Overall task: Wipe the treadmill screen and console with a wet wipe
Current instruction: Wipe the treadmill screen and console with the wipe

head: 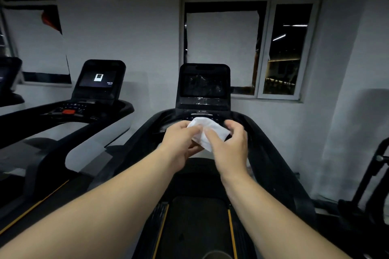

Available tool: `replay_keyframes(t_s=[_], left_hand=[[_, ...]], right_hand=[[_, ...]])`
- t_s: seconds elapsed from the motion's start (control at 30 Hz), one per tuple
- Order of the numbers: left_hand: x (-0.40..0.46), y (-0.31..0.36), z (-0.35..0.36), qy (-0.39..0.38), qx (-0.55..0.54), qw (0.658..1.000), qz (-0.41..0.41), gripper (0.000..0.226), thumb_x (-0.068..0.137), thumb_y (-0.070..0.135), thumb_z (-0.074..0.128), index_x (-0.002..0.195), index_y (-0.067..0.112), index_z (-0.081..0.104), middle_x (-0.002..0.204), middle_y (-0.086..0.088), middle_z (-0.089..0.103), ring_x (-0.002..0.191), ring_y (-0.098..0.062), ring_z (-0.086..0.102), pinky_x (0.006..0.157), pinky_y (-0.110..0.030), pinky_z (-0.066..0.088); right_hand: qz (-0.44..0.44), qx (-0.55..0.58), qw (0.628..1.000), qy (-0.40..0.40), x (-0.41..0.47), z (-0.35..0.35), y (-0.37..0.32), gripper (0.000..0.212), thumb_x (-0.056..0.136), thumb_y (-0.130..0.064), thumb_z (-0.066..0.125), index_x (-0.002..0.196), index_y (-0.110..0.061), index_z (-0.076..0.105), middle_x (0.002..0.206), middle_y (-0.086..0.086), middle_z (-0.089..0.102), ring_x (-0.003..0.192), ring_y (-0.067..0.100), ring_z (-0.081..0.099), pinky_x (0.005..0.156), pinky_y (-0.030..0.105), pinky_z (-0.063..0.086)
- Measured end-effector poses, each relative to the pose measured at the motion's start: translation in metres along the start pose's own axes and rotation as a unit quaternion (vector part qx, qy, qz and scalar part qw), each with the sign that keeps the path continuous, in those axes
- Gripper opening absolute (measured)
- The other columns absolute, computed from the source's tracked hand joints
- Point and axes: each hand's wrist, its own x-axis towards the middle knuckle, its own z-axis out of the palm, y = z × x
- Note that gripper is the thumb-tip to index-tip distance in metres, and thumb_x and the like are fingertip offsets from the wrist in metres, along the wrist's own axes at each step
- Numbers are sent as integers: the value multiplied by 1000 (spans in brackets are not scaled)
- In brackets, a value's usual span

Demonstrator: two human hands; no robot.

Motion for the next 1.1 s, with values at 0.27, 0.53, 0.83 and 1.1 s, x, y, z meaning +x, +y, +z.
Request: replay_keyframes(t_s=[0.27, 0.53, 0.83, 1.1], left_hand=[[100, 67, 6, 48, 531, 833, 148, 79, 92, 51, 65, 158, 34, 24, 142, 3, 55, 130, -20, 53, 104, -44, 49], [204, 76, -57, 30, 716, 678, 165, 121, 76, 90, 47, 158, 33, -20, 170, -8, -14, 155, -24, -17, 127, -50, 3], [370, 86, -135, -6, 729, 658, 188, 122, 73, 93, 43, 158, 33, -21, 169, -6, -17, 154, -22, -22, 126, -50, 0], [506, 58, -153, -57, 719, 668, 181, 121, 75, 92, 43, 157, 32, -23, 169, -6, -19, 153, -21, -23, 126, -50, 1]], right_hand=[[143, 76, 987, -5, 138, -2, -23, 1, 91, -17, 68, 90, -17, 69, 87, 5, 71, 83, 25, 67, 71, 37, 54], [36, -166, 985, 19, 223, 53, 2, 10, 84, -19, 58, 77, -12, 56, 72, 9, 61, 67, 27, 54, 61, 40, 46], [31, -235, 970, 49, 333, 162, 54, 20, 90, -24, 58, 74, -19, 48, 71, 2, 55, 74, 30, 53, 64, 42, 44], [69, -243, 965, 64, 420, 214, 115, 23, 95, -15, 59, 116, -11, 67, 102, 13, 71, 96, 37, 64, 74, 34, 41]])
